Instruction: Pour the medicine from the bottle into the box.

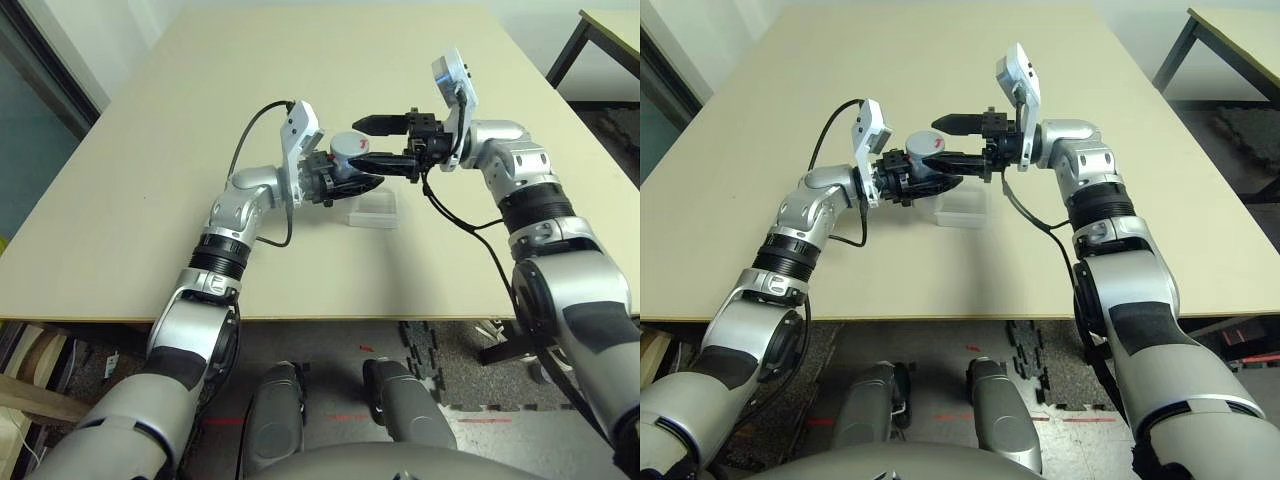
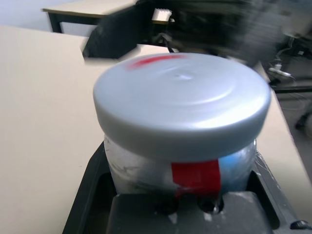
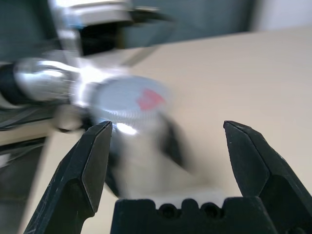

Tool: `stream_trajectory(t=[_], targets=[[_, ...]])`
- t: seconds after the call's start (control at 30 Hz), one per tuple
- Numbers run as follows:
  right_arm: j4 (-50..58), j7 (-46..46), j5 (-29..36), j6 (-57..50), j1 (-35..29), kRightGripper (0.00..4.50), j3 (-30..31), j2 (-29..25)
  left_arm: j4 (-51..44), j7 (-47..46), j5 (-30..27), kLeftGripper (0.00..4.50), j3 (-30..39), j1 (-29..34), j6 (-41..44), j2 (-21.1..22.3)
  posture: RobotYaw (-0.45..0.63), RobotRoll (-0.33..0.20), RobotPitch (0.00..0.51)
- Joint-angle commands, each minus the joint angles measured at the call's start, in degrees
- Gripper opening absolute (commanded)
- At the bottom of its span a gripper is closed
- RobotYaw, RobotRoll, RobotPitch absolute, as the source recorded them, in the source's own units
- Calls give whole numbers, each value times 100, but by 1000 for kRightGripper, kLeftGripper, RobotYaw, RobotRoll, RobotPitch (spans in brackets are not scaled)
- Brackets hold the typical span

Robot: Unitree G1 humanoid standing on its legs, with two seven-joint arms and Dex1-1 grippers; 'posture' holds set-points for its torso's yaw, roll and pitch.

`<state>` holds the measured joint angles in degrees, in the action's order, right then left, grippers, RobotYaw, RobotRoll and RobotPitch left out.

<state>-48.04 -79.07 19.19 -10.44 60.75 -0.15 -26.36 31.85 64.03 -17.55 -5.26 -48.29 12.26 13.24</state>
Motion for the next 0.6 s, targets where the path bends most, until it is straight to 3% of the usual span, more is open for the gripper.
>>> stream_trajectory(t=[0.03, 0.27, 0.6], targets=[[101, -151, 12, -138, -136, 4500, -87, -114, -107, 109, 19, 2651, -63, 43, -48, -38, -184, 0, 113], [621, -743, 122, -498, -330, 4500, -12, -213, -66, 119, 36, 2651, -52, 36, -58, -17, -184, 0, 112], [1080, -530, 206, -681, -261, 4500, 12, 387, -27, 149, 61, 2651, -99, 17, -66, -57, -192, 0, 106]])
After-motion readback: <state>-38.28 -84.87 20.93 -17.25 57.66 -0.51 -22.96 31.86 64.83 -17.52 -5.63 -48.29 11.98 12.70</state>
